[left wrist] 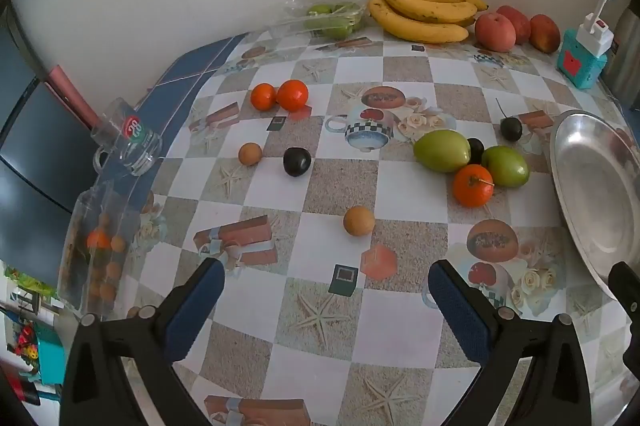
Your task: Organize fruits
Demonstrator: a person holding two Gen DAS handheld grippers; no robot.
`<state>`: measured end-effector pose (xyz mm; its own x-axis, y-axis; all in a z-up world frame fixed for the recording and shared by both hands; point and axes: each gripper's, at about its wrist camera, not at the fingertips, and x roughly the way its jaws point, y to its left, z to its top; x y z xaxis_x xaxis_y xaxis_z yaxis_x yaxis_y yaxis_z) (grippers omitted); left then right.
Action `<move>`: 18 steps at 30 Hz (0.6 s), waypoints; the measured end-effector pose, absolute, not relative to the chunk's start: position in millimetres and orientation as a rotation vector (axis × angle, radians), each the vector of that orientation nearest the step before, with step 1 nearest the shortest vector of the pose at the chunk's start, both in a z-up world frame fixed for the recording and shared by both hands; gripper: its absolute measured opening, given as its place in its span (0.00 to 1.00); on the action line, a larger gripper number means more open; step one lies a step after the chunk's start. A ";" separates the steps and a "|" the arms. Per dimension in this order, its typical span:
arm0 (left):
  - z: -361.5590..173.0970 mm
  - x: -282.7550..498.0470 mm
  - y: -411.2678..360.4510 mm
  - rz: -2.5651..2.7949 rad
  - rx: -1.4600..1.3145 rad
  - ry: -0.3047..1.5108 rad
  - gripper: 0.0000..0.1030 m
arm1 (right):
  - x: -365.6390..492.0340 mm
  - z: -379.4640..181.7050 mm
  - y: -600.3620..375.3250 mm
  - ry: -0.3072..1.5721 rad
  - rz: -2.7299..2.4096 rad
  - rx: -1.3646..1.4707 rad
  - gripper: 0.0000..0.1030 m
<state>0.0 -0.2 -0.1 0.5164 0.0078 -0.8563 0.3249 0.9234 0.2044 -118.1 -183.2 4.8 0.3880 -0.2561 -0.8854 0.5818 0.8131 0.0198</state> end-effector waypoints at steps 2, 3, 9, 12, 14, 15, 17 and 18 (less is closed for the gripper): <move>-0.2 0.0 -0.3 -0.196 0.363 1.016 1.00 | -118.1 5.0 -183.1 1.043 -0.545 0.356 1.00; -0.1 0.0 -0.2 -0.197 0.361 1.016 1.00 | -118.0 5.1 -182.9 1.043 -0.545 0.355 1.00; 0.2 0.1 0.2 -0.194 0.363 1.014 1.00 | -118.0 6.4 -183.0 1.041 -0.541 0.354 1.00; -0.3 0.7 1.0 -0.192 0.362 1.014 1.00 | -118.9 5.3 -184.0 1.041 -0.542 0.355 1.00; 0.1 0.3 0.6 -0.193 0.363 1.013 1.00 | -117.8 5.9 -183.3 1.040 -0.541 0.354 1.00; 0.1 0.3 0.5 -0.192 0.364 1.013 1.00 | -117.5 6.2 -183.4 1.040 -0.541 0.353 1.00; 0.1 0.3 0.5 -0.193 0.364 1.013 1.00 | -118.1 5.6 -183.3 1.039 -0.540 0.355 1.00; 0.1 0.3 0.5 -0.193 0.364 1.012 1.00 | -118.5 6.4 -183.3 1.039 -0.539 0.355 1.00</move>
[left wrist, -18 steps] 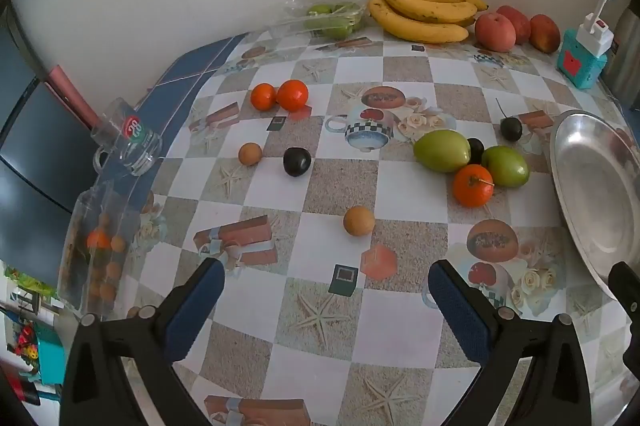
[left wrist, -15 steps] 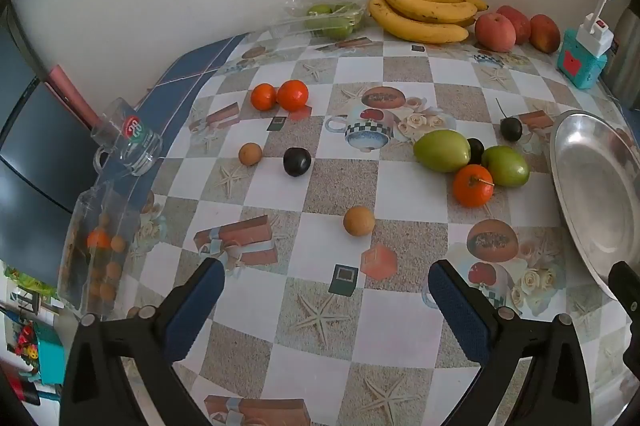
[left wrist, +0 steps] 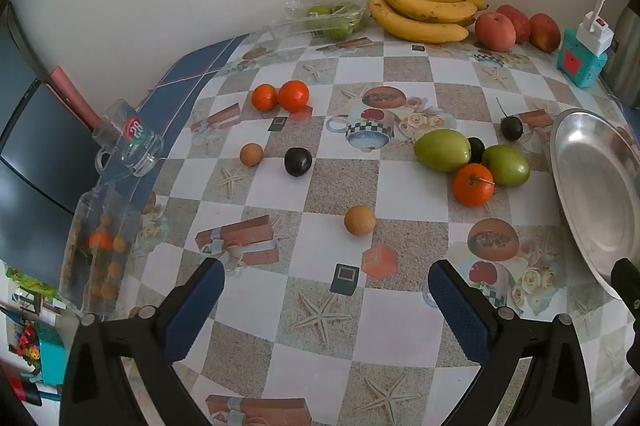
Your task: Organize fruits
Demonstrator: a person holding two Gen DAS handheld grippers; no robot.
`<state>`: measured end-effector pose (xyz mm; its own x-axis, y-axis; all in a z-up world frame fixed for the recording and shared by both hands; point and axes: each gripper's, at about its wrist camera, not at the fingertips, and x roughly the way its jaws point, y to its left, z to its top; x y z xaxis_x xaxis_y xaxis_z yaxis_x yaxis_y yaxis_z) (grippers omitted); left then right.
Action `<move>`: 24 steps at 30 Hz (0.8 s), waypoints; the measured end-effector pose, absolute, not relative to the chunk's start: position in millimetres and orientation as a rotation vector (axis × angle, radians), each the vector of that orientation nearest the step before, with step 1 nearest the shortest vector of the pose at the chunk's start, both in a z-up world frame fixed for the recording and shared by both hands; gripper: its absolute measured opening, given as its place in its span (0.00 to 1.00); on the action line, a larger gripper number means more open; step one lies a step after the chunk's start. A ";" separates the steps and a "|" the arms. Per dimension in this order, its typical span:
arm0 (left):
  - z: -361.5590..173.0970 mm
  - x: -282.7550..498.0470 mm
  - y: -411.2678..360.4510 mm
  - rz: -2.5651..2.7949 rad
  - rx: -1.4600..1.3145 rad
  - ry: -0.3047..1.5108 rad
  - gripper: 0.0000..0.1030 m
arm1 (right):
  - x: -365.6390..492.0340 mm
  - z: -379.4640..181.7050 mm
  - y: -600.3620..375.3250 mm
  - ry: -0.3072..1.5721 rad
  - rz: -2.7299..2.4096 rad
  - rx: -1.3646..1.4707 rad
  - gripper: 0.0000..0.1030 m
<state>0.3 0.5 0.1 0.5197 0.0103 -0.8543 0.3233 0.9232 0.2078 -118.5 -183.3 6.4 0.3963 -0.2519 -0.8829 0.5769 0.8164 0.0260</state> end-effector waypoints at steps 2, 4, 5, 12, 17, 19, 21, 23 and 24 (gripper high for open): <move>0.1 0.3 0.4 -0.192 0.365 1.012 1.00 | -118.8 6.6 -183.0 1.038 -0.540 0.355 1.00; 0.0 0.3 0.2 -0.193 0.365 1.012 1.00 | -118.9 6.7 -182.9 1.037 -0.540 0.356 1.00; 0.0 0.3 0.2 -0.193 0.366 1.012 1.00 | -118.9 6.8 -182.9 1.037 -0.540 0.356 1.00; 0.9 -1.1 -0.1 -0.193 0.365 1.012 1.00 | -119.0 7.3 -182.7 1.035 -0.540 0.356 1.00; 1.0 -1.3 -0.1 -0.192 0.366 1.011 1.00 | -119.0 7.2 -182.4 1.034 -0.540 0.356 1.00; 0.9 -1.2 -0.2 -0.192 0.366 1.011 1.00 | -119.0 7.2 -182.2 1.034 -0.540 0.357 1.00; 0.9 -1.3 -0.1 -0.192 0.366 1.012 1.00 | -119.0 7.4 -182.2 1.034 -0.540 0.357 1.00; 0.9 -1.3 -0.2 -0.192 0.366 1.011 1.00 | -119.0 7.3 -182.2 1.035 -0.540 0.356 1.00; 0.9 -1.3 -0.2 -0.192 0.366 1.011 1.00 | -119.0 7.6 -182.3 1.035 -0.539 0.356 1.00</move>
